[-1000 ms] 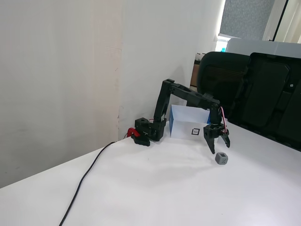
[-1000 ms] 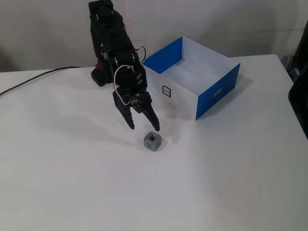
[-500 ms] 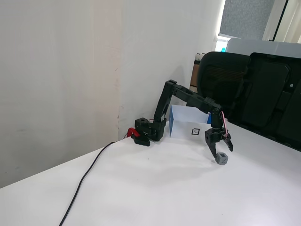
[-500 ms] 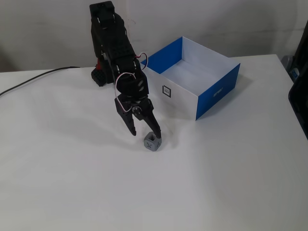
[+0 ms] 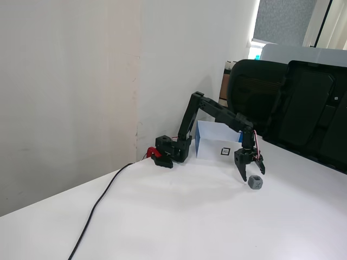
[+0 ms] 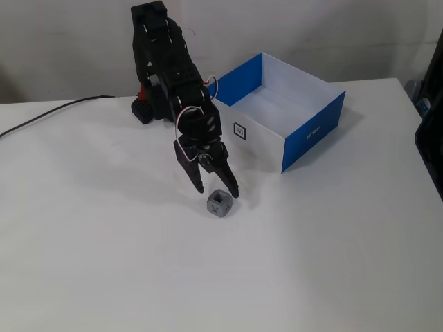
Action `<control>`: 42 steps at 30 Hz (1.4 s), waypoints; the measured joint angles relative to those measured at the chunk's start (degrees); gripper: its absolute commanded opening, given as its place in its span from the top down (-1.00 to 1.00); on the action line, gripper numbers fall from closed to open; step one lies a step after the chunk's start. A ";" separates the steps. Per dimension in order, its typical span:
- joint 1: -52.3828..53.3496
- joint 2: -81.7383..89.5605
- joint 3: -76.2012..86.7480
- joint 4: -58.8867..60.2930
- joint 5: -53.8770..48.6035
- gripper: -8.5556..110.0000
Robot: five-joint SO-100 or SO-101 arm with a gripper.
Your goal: Grasp the gray block and put it in the box.
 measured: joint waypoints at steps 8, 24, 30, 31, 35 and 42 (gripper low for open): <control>-0.09 0.00 1.23 -1.41 0.44 0.27; -2.29 -3.34 1.23 -1.41 1.32 0.55; -3.60 -3.87 1.23 -1.41 1.23 0.82; -3.78 -3.87 1.23 -1.41 1.23 0.85; -3.78 -3.87 1.23 -1.41 2.11 0.85; -3.96 -3.96 -0.18 3.34 3.43 0.85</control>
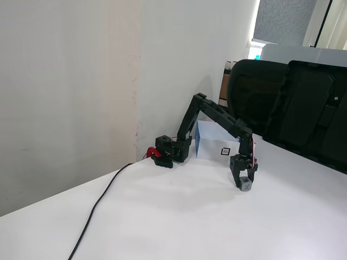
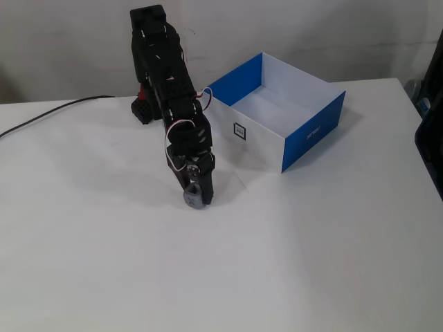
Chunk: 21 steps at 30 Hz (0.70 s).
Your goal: Grasp the gray block and put it in the box.
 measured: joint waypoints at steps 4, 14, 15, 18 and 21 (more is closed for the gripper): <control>-1.49 0.00 -2.11 2.90 1.05 0.85; -1.23 0.00 -5.01 6.94 3.16 0.85; -1.41 0.00 -5.80 7.82 3.43 0.85; -2.29 0.00 -8.44 10.55 4.31 0.85; -3.08 0.00 -10.72 12.48 5.01 0.85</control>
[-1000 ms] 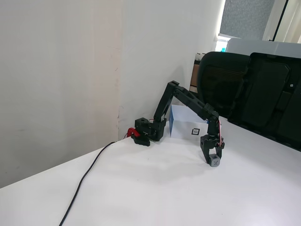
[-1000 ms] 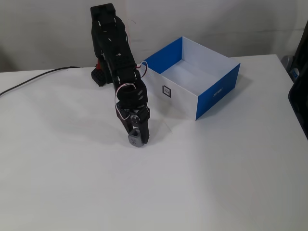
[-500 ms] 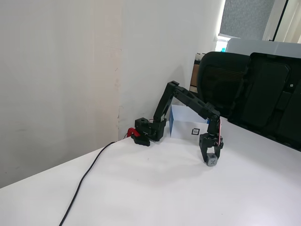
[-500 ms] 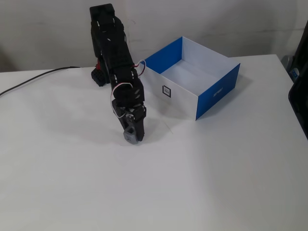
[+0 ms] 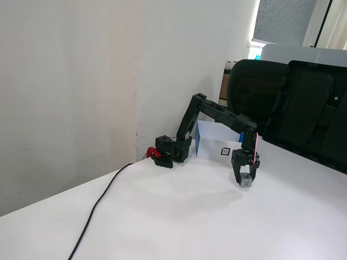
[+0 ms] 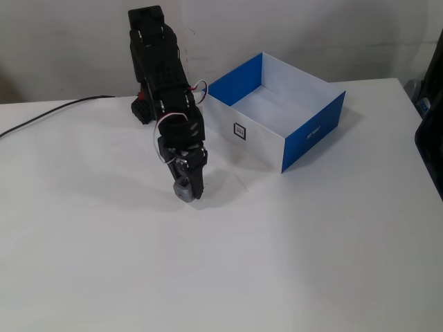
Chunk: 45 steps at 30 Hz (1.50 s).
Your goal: Grasp the gray block and put it in the box.
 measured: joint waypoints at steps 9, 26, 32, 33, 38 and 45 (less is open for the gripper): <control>0.35 0.00 -2.37 4.39 2.11 0.85; 0.00 11.43 -5.36 11.51 6.06 0.85; 1.67 15.91 -8.44 12.48 12.92 0.85; 2.02 16.44 -8.70 12.48 14.50 0.85; 4.04 18.02 -8.96 12.48 22.06 0.85; 5.54 18.11 -8.96 10.63 32.26 0.85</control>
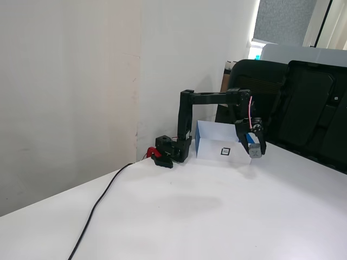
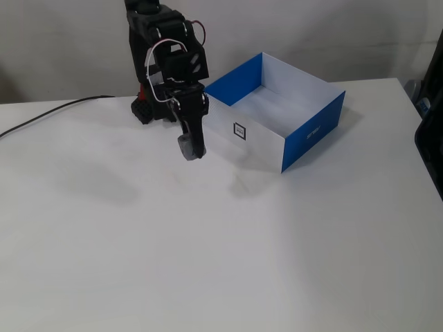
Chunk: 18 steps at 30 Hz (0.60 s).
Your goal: Grasp the gray block and put it in the box.
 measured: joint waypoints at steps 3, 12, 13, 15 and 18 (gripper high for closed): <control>2.37 0.09 0.00 -0.44 2.02 0.85; 12.13 -1.32 -7.21 2.37 10.37 0.85; 12.92 -2.64 -9.40 3.78 11.78 0.85; 14.24 -5.63 -13.80 6.33 14.50 0.85; 15.38 -8.96 -18.11 9.05 17.31 0.85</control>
